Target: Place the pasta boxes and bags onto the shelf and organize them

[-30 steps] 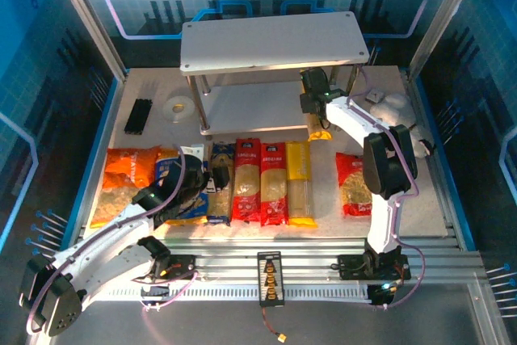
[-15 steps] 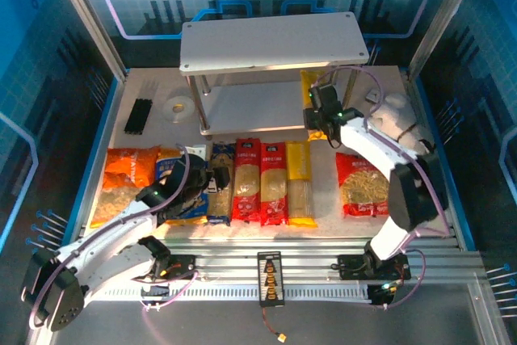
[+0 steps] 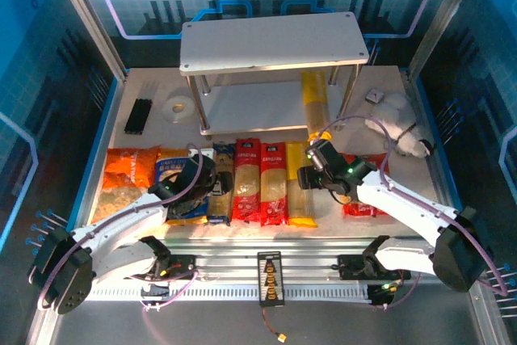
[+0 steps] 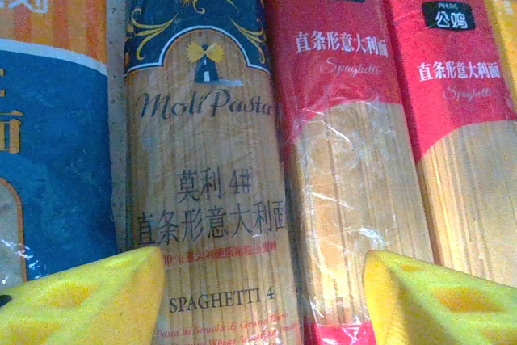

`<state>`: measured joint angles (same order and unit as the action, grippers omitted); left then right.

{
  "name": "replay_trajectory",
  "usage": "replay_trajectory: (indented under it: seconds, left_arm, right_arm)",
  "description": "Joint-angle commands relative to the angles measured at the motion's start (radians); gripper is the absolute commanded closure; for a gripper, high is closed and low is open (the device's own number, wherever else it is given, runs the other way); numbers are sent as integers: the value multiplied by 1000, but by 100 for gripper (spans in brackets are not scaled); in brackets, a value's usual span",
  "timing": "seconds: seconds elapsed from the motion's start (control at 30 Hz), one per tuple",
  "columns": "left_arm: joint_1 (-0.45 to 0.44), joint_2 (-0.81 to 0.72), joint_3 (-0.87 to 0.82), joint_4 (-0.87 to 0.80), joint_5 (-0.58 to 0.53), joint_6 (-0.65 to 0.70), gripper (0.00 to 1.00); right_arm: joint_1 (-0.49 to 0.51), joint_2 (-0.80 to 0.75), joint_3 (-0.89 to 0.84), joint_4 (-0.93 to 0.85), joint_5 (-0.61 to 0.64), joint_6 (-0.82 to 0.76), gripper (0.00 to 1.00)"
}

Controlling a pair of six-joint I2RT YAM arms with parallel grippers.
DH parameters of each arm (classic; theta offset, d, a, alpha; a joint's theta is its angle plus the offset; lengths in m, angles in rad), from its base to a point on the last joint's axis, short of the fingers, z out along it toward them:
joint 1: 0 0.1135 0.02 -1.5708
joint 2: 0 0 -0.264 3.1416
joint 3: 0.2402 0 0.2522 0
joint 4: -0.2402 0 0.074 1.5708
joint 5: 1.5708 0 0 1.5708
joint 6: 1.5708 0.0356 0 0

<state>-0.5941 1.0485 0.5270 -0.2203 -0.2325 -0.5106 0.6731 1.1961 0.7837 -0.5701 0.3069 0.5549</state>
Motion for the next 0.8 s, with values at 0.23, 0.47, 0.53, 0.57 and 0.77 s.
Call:
replay_trajectory:
  seconds: [0.23,0.47,0.53,0.57,0.77]
  left_arm:
    - [-13,5,63,-15,-9,-8,33]
    - [-14,-10,58,-27,-10,-8,33]
    - [-15,-19,50,-27,-10,-11,33]
    - [-15,-23,46,-25,-8,-14,33]
    - [-15,-63,19,-31,-13,-20,33]
  right_arm:
    - [75,111,-14,57,-9,139,23]
    - [107,232,-1,112,6,172,20]
    - [111,259,2,127,15,177,19]
    - [112,270,4,131,18,178,19]
    - [115,329,7,175,-2,186,18]
